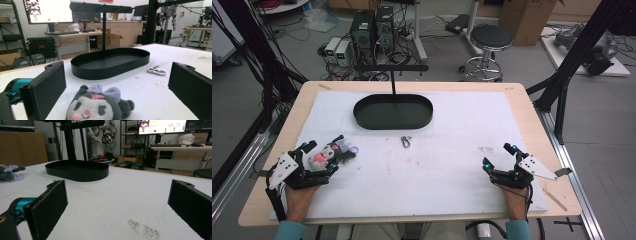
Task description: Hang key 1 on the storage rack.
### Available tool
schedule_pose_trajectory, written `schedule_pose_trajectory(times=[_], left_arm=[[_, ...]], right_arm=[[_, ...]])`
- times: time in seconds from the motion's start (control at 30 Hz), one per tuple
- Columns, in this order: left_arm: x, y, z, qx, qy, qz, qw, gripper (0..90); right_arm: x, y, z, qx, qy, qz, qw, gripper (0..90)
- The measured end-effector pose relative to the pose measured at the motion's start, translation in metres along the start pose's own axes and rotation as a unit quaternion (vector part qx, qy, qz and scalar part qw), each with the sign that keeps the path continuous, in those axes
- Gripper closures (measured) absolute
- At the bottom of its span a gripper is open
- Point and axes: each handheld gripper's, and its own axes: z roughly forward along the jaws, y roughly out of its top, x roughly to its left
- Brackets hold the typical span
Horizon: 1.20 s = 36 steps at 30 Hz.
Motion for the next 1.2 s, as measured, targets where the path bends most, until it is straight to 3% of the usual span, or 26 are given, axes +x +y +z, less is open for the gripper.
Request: schedule_pose_trajectory(times=[0.7, 0.77, 0.8, 0.97, 1.07, 1.2], left_arm=[[0.002, 0.000, 0.000, -0.002, -0.002, -0.011, 0.9999, 1.8], [0.002, 0.001, 0.000, -0.003, -0.002, -0.004, 1.0000, 1.8], [0.003, 0.004, -0.002, -0.012, -0.001, 0.010, 0.9999, 1.8], [0.008, 0.013, -0.006, -0.017, -0.002, 0.008, 0.9998, 1.8], [0.012, 0.023, -0.009, -0.006, -0.006, 0.017, 0.9998, 1.8], [0.015, 0.039, -0.011, 0.030, -0.016, 0.032, 0.9989, 1.8]], right_arm=[[0.001, 0.000, 0.001, 0.004, -0.004, -0.002, 1.0000, 1.8], [0.001, 0.000, 0.001, 0.004, -0.004, -0.001, 1.0000, 1.9], [0.001, 0.000, 0.001, 0.004, -0.005, -0.003, 1.0000, 1.9], [0.001, 0.000, 0.001, 0.005, -0.006, 0.000, 1.0000, 1.9], [0.001, 0.000, 0.001, 0.004, -0.006, -0.002, 1.0000, 1.9], [0.001, 0.000, 0.001, 0.005, -0.006, -0.007, 0.9999, 1.9]])
